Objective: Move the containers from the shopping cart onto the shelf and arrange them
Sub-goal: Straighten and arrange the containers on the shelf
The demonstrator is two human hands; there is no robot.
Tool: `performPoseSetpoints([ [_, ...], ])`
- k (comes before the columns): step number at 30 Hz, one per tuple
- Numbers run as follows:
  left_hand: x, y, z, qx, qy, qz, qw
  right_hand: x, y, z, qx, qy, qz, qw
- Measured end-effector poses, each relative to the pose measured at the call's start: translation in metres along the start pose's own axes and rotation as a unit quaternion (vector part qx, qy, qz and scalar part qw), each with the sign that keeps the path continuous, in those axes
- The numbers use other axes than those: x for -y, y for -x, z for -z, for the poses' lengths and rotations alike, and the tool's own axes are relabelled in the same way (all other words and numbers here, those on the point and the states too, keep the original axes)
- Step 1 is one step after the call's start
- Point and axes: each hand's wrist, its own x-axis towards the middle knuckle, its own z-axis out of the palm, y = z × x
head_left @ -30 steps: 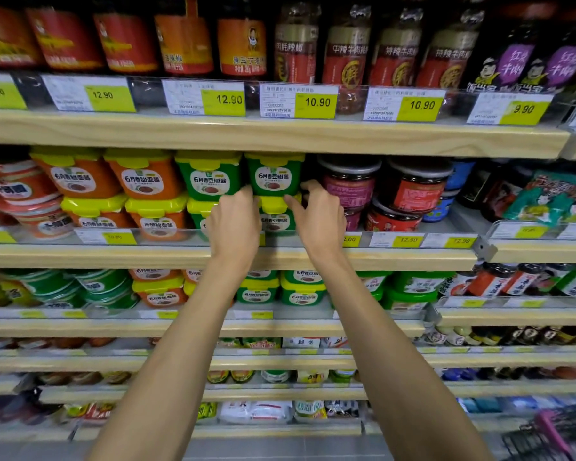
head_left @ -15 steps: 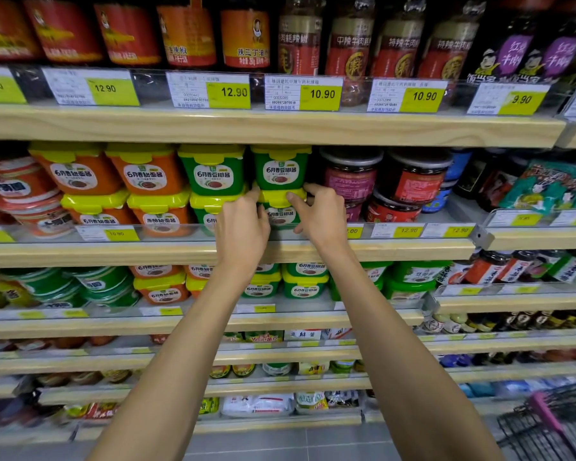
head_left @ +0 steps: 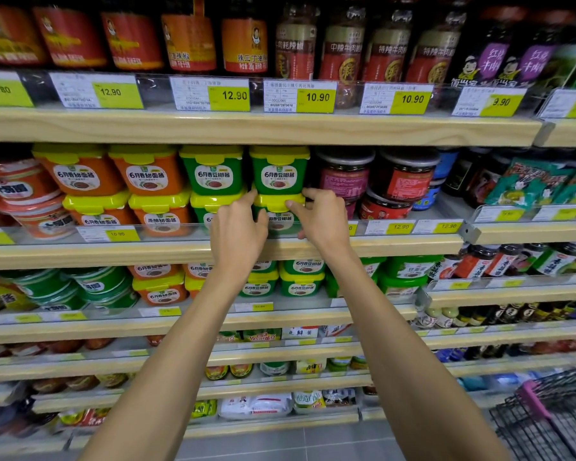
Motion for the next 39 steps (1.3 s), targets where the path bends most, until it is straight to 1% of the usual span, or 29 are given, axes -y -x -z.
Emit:
performPoseSetpoints([
  [4, 0.003, -0.001, 0.006, 0.016, -0.038, 0.007, 0.999, -0.003, 0.001, 0.000, 0.020, 0.046, 0.013, 0.999],
  [7, 0.004, 0.000, 0.010, 0.014, -0.066, -0.009, 0.998, -0.005, 0.007, 0.004, 0.016, 0.068, 0.021, 0.997],
  [13, -0.007, 0.009, 0.011, 0.006, -0.045, -0.056, 0.997, -0.016, 0.021, 0.035, -0.047, 0.079, -0.003, 0.996],
  [18, -0.033, 0.011, -0.010, 0.053, 0.015, -0.084, 0.995, -0.035, 0.026, 0.071, -0.103, 0.117, -0.031, 0.987],
  [21, -0.050, 0.007, -0.023, 0.064, 0.037, -0.071, 0.995, -0.048, 0.020, 0.085, -0.115, 0.115, -0.036, 0.986],
  [23, -0.060, 0.004, -0.032, 0.057, 0.046, -0.062, 0.995, -0.054, 0.012, 0.089, -0.109, 0.108, -0.030, 0.988],
  [29, -0.077, -0.006, -0.061, 0.037, 0.015, -0.018, 0.999, -0.074, -0.013, 0.075, -0.073, 0.088, 0.011, 0.993],
  [33, -0.079, -0.010, -0.072, 0.021, -0.014, 0.003, 1.000, -0.086, -0.023, 0.066, -0.079, 0.093, 0.018, 0.992],
  [39, -0.080, -0.010, -0.080, 0.014, -0.006, 0.008, 1.000, -0.091, -0.029, 0.066, -0.075, 0.080, 0.038, 0.993],
])
